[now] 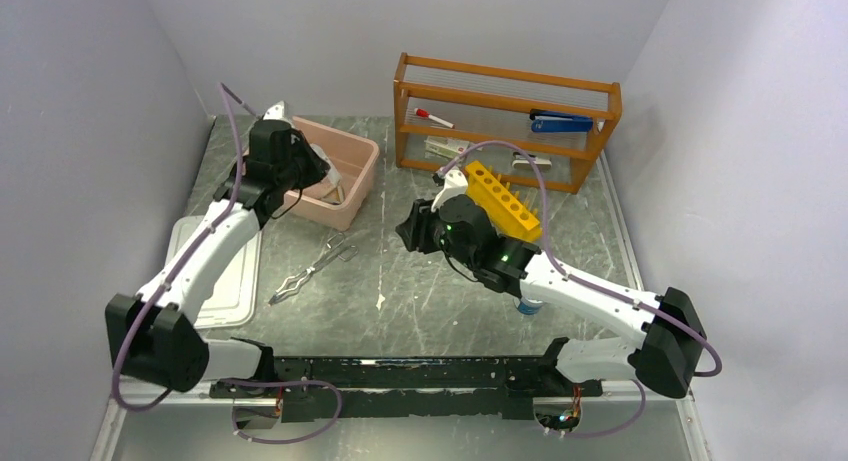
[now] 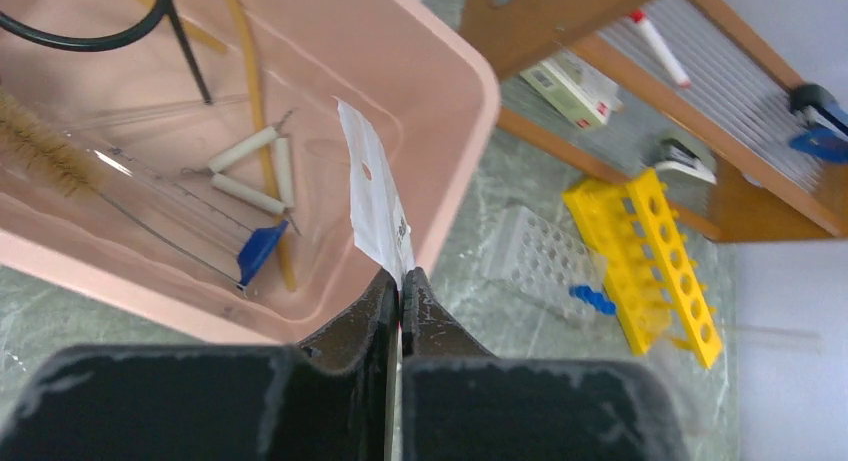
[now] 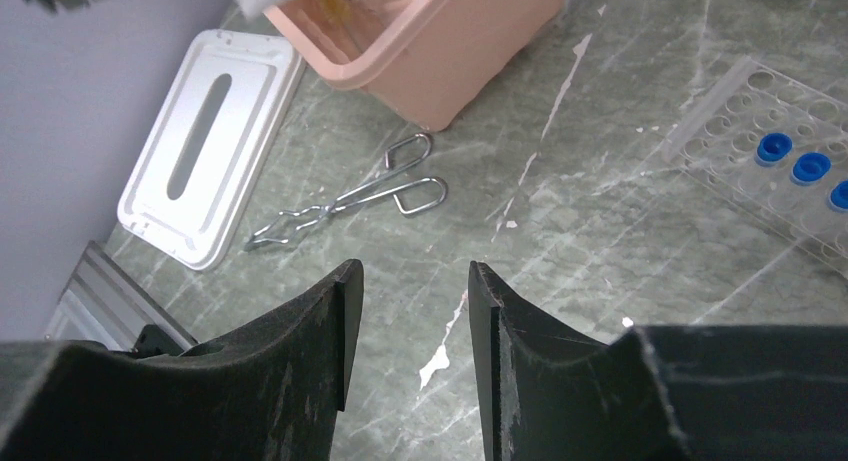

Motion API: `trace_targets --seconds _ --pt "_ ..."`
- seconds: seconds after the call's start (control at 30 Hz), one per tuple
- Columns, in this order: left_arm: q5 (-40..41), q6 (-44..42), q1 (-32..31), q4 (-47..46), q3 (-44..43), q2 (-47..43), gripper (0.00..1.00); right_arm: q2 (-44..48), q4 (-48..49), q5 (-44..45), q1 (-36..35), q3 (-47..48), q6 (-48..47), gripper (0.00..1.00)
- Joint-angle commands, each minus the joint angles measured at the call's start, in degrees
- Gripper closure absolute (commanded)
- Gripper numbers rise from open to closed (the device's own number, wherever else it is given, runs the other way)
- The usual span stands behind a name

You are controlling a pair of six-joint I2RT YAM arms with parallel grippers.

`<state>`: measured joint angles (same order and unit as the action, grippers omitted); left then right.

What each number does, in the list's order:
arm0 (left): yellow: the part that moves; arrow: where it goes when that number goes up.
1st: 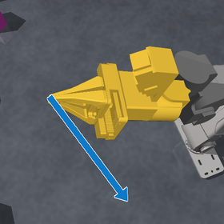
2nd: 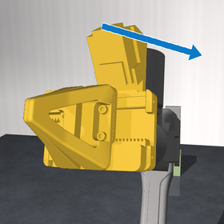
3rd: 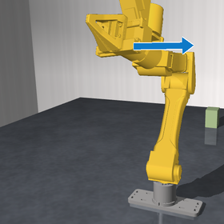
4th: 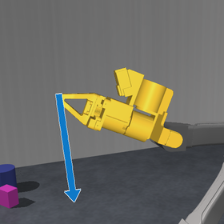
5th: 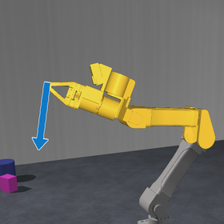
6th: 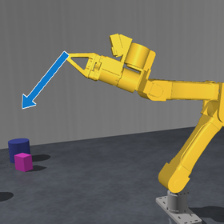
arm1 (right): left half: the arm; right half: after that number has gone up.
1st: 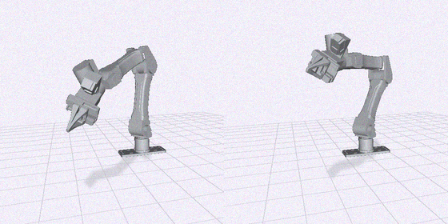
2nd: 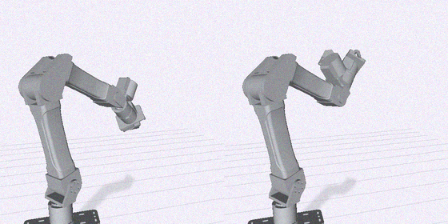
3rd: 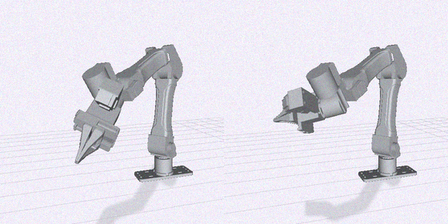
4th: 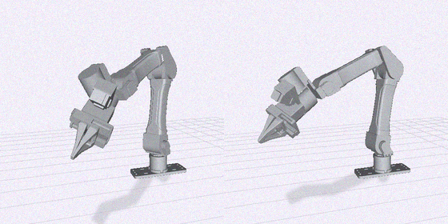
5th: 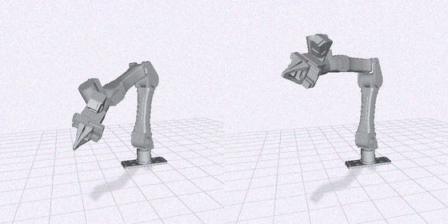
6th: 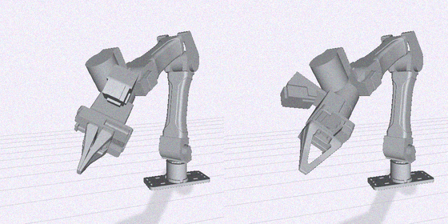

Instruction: Organize the chemistry lab equipment

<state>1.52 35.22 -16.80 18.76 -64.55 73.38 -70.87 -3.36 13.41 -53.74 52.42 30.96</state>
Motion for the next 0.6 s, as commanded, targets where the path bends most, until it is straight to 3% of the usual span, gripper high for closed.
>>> trace_targets --seconds 0.0,0.33,0.57 --pt "0.9 2.3 2.5 -0.8 -2.2 6.3 0.95 1.8 -0.3 1.0 0.3 -1.0 -0.6 0.53" --pt "-1.7 7.2 6.0 -6.3 1.7 14.5 0.88 2.7 0.2 1.9 0.5 -2.0 -2.0 0.53" --pt "-10.5 10.0 7.6 -14.4 3.0 18.9 0.81 1.7 0.6 1.4 0.6 -2.0 -2.5 0.53"
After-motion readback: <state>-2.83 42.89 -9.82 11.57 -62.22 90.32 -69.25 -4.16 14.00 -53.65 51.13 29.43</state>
